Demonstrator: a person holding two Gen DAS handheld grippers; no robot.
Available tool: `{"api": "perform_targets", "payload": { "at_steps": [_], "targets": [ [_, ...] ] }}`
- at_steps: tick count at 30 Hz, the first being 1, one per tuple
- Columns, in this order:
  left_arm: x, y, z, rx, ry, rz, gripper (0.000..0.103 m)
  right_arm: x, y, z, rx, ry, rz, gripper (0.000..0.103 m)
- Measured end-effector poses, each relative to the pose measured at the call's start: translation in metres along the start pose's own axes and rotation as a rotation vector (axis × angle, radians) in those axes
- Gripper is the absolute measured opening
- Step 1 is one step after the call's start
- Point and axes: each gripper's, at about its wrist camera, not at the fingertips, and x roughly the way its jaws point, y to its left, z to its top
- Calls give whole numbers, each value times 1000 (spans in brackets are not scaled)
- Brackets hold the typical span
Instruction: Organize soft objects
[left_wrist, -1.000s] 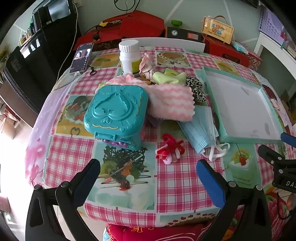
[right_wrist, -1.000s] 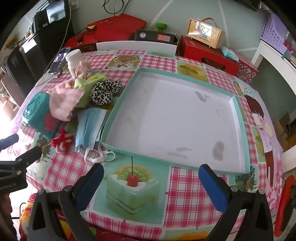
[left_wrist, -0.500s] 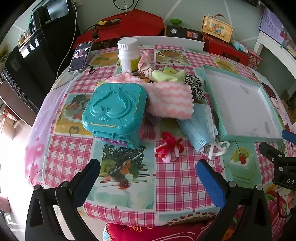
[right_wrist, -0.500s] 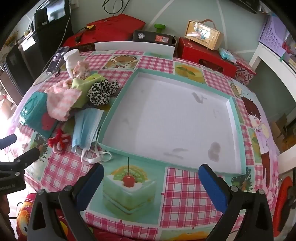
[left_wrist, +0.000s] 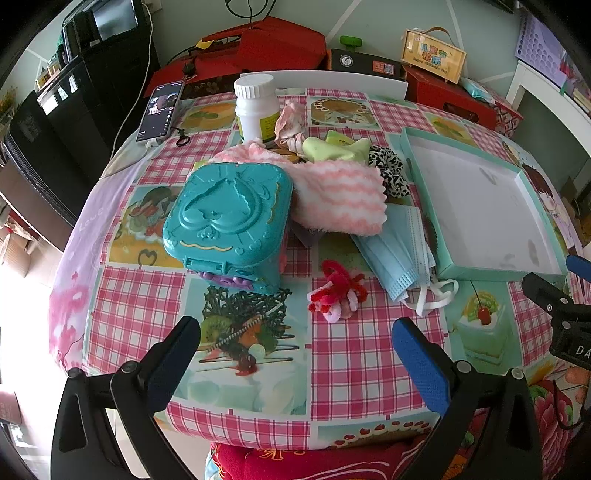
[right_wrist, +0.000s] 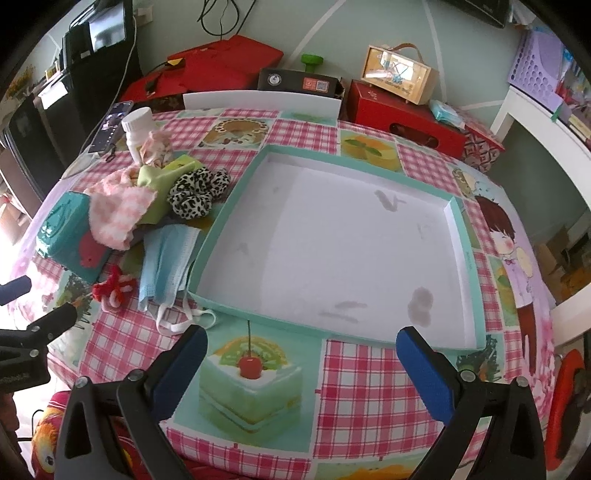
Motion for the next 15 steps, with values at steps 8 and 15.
{"api": "perform_targets", "payload": {
  "at_steps": [8,15],
  "targets": [
    [0,0,0,0,0,0,103,-1,1,0,-17,-10,-9,103],
    [0,0,0,1,3,2,103,-2,2,0,-28,-7,-10,103]
  ]
}}
